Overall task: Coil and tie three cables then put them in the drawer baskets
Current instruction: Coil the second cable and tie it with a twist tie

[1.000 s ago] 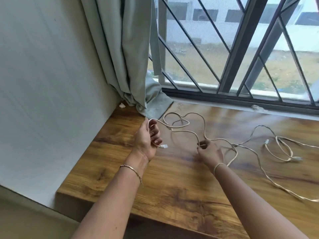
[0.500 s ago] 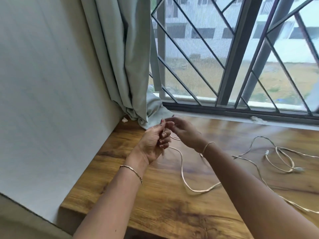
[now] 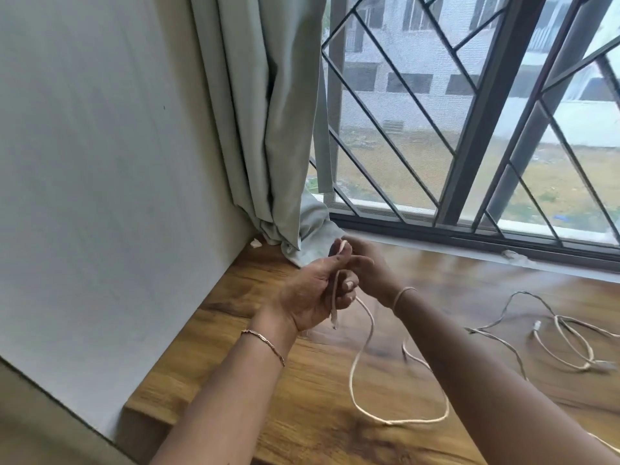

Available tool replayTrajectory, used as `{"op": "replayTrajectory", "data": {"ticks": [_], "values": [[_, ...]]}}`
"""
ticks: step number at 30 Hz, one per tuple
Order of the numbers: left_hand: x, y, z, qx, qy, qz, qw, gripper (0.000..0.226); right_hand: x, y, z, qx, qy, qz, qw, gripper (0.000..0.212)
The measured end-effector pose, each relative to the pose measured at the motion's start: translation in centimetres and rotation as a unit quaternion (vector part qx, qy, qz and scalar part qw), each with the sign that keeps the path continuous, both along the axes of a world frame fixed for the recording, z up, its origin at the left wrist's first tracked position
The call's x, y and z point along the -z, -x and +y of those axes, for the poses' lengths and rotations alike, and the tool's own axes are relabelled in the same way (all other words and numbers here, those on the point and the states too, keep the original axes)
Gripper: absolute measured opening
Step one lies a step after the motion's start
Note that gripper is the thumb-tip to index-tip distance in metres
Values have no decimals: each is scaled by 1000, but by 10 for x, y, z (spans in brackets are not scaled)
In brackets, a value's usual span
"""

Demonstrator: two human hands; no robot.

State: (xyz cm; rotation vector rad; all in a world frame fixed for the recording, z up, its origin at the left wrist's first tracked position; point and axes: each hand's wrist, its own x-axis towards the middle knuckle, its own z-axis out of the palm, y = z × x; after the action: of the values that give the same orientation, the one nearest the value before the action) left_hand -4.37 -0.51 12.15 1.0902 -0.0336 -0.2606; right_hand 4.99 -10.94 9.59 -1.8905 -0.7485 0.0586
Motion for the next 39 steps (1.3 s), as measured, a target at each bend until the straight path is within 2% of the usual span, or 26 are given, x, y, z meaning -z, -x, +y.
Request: {"op": "replayTrajectory", "data": {"ticks": [2, 3, 5, 7, 10, 14, 16, 23, 26, 28, 30, 32, 35, 39], "values": [[4, 1, 1, 3, -8, -4, 1000, 39, -2, 0, 2, 11, 15, -12, 1000, 12], [6, 2, 2, 1, -2, -4, 1000, 39, -3, -1, 2, 20, 29, -7, 999, 17], [9, 0, 3, -5, 37, -10, 999, 40, 1, -4, 0, 24, 66, -17, 997, 20], [8, -2, 6, -27, 82, -17, 996, 41, 10, -5, -2, 11, 115, -39, 993, 9], [4, -9, 16, -95, 101, -9, 990, 45, 19, 6, -2, 3, 202, -41, 978, 23], [9, -25, 26, -182, 31, 1, 983, 51, 23, 30, -3, -50, 295, -54, 953, 23], [16, -34, 29, -209, -20, -5, 978, 53, 22, 37, -5, -62, 310, -57, 947, 30], [30, -50, 24, -209, -109, -23, 972, 59, 6, 40, -12, -129, 375, -22, 918, 30], [37, -54, 28, -178, -179, -7, 968, 60, -7, 39, -14, -148, 327, -26, 933, 30], [44, -55, 31, -157, -198, 10, 967, 59, -20, 35, -15, -147, 240, -22, 960, 22], [46, -54, 30, -138, -183, 26, 973, 59, -29, 22, -17, -117, 204, -42, 971, 17], [44, -50, 25, -107, -166, 31, 980, 63, -31, 4, -19, -62, 224, -65, 971, 18], [32, -42, 17, -36, -155, 39, 986, 72, -33, -14, -21, -25, 167, -40, 985, 24], [21, -40, 11, 28, -167, 17, 985, 76, -39, -23, -19, 5, 87, -21, 996, 18]]}}
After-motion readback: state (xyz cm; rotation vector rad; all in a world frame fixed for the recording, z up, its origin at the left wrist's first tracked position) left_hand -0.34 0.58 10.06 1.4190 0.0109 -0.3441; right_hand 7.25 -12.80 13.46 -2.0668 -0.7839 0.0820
